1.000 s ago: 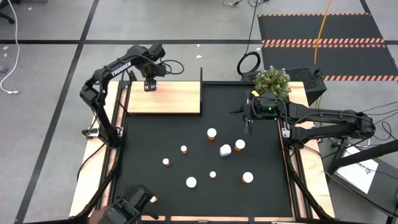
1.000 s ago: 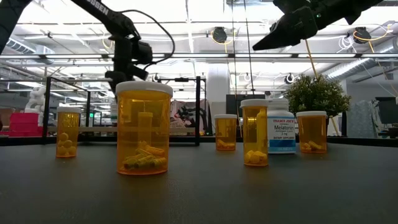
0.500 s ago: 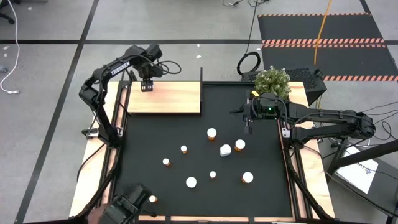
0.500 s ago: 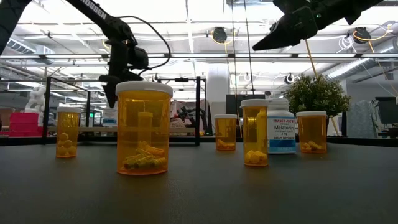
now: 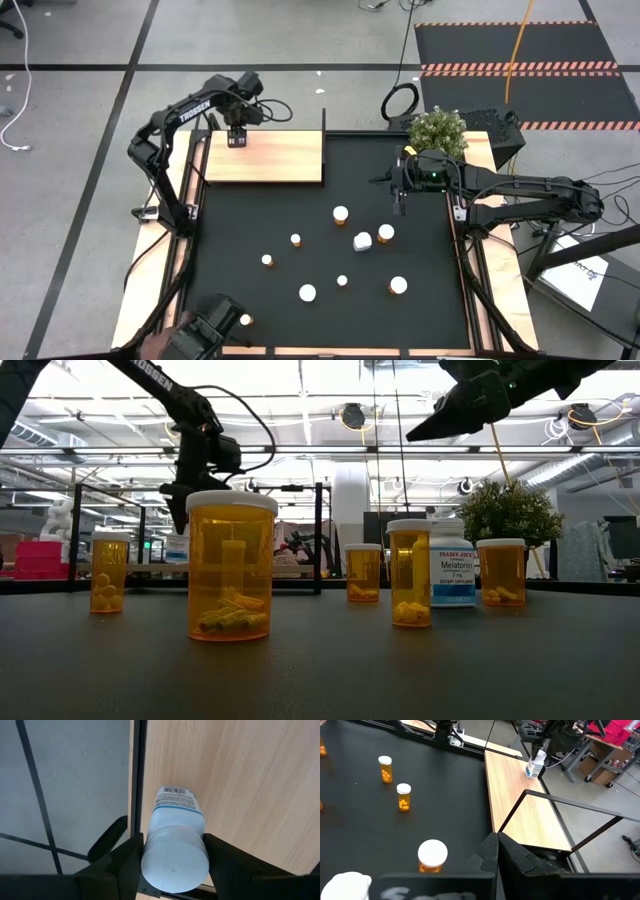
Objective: Pick and place medicine bottles onto shelf by color
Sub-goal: Put the white pill bottle on the shelf
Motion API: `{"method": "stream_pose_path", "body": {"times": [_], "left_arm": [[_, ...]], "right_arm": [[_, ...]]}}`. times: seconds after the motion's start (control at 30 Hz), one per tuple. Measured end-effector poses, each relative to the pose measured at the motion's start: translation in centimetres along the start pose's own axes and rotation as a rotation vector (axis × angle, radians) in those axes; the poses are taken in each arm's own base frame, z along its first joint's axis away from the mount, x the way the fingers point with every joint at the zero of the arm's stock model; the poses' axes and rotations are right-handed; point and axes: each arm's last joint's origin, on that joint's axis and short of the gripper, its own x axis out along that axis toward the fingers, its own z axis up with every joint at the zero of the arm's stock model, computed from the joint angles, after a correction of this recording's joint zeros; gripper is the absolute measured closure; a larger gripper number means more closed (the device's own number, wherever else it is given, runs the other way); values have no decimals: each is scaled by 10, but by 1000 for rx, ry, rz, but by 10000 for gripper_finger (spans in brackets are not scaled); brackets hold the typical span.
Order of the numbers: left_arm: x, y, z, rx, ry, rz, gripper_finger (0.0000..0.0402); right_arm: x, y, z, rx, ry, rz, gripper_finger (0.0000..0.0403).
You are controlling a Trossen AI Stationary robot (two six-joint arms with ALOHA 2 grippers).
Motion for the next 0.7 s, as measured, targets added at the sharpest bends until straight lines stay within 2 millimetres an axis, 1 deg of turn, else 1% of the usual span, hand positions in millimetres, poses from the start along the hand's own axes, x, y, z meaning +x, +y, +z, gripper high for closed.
{"method": "stream_pose_path", "body": {"times": [0.37,0.6,0.7], "left_arm": [[0,0,0,-16,2,-1,199],[0,0,0,-17,4,-2,176],[0,0,0,-18,3,-1,173]], "right_arm": [[0,1,0,0,-9,24,403],[0,1,0,0,-12,34,403],[0,1,0,0,-16,44,403]]}}
